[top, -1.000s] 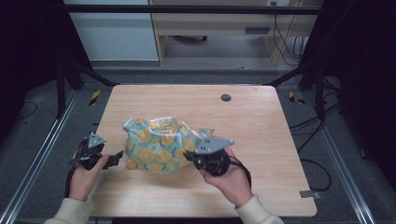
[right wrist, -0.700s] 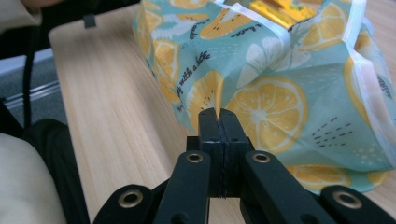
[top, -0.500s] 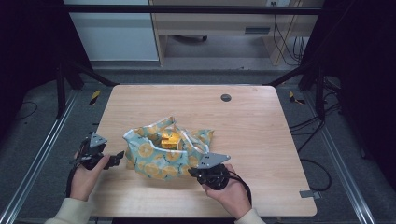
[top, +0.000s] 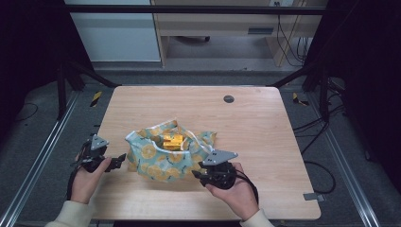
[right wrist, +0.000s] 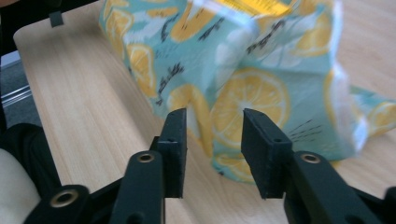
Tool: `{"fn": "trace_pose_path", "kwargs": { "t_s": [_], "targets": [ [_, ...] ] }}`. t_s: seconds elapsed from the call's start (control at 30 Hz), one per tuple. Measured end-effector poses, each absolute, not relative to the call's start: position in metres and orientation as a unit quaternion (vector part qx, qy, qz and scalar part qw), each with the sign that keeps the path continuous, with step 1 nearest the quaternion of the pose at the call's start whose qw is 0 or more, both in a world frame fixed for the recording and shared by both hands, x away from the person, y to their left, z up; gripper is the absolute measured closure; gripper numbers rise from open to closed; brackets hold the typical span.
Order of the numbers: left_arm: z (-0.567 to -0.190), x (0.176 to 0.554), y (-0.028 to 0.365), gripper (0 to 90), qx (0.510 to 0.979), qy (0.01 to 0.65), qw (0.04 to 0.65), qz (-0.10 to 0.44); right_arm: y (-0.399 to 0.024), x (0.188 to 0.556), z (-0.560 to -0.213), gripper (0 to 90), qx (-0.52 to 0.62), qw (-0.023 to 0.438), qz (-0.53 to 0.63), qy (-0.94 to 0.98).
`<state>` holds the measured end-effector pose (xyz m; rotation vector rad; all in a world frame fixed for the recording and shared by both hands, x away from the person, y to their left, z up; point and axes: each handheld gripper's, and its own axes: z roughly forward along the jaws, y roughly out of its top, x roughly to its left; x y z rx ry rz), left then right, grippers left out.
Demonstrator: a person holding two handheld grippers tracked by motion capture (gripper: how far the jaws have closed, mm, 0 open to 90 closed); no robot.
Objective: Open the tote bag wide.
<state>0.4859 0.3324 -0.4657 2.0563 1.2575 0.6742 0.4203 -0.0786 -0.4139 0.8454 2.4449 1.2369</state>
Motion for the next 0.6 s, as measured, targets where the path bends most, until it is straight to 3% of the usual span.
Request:
{"fn": "trace_pose_path", "kwargs": {
  "t_s": [0.27, 0.6],
  "targets": [
    [-0.467, 0.487, 0.332, 9.3, 0.782, 0.477, 0.312, 0.254, -0.081, 0.441, -0.392, 56.5, 0.304, 0.154, 0.428, 0.837],
    [-0.467, 0.487, 0.332, 9.4, 0.783, 0.475, 0.312, 0.253, -0.059, 0.492, -0.368, 54.8, 0.316, 0.169, 0.414, 0.837]
  ]
}}
